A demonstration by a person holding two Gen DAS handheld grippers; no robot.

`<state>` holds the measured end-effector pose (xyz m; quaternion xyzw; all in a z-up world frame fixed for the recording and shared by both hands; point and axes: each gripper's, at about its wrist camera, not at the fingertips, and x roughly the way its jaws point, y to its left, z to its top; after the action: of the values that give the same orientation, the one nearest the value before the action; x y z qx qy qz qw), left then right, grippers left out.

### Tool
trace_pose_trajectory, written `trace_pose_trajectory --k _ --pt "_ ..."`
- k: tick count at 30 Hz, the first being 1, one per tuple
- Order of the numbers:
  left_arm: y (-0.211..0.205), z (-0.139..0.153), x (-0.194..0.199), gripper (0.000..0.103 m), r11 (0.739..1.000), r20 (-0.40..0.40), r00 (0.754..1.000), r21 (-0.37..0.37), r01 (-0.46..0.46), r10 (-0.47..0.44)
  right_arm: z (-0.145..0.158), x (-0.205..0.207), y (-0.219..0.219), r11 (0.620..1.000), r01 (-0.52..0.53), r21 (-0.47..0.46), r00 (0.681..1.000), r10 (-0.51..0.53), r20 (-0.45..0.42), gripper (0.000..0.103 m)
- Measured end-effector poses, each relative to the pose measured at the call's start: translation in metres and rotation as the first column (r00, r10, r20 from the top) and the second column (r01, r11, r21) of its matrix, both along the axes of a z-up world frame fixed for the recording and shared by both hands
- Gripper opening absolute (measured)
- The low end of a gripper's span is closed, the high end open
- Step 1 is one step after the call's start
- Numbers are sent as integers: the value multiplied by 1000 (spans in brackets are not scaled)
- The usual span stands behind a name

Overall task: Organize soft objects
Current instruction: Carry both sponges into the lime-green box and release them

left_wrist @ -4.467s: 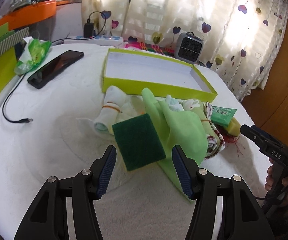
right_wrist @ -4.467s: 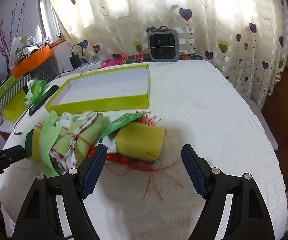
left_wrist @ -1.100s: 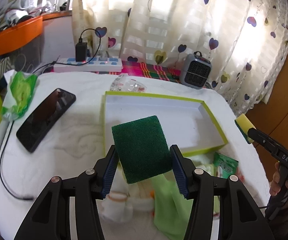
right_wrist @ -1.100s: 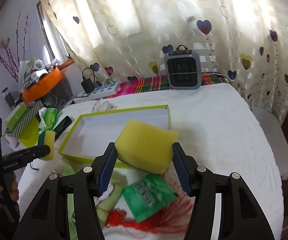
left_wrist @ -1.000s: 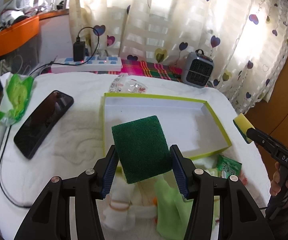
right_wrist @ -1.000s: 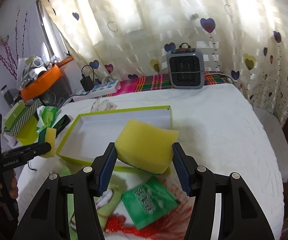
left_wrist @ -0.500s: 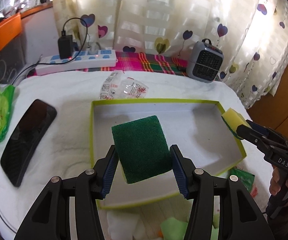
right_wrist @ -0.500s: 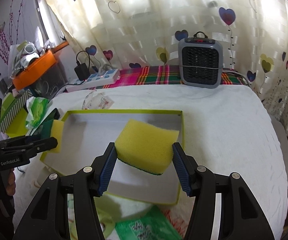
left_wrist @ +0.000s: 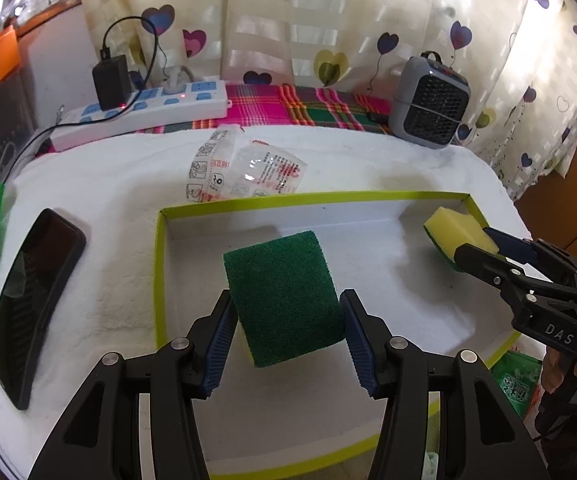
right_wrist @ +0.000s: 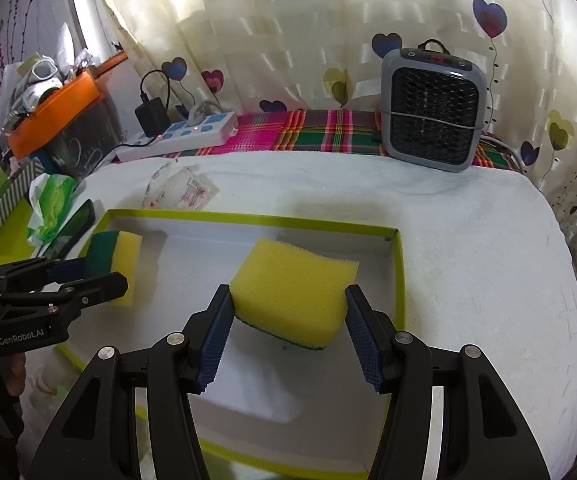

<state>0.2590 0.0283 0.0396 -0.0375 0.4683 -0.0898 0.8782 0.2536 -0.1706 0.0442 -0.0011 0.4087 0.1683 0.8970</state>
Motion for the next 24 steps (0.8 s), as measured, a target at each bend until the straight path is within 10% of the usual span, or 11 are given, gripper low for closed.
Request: trace_pose_trajectory --k 24 --pt "-3 -8 9 53 999 -9 1000 31 -17 18 -12 10 12 994 15 -109 1000 -12 28 62"
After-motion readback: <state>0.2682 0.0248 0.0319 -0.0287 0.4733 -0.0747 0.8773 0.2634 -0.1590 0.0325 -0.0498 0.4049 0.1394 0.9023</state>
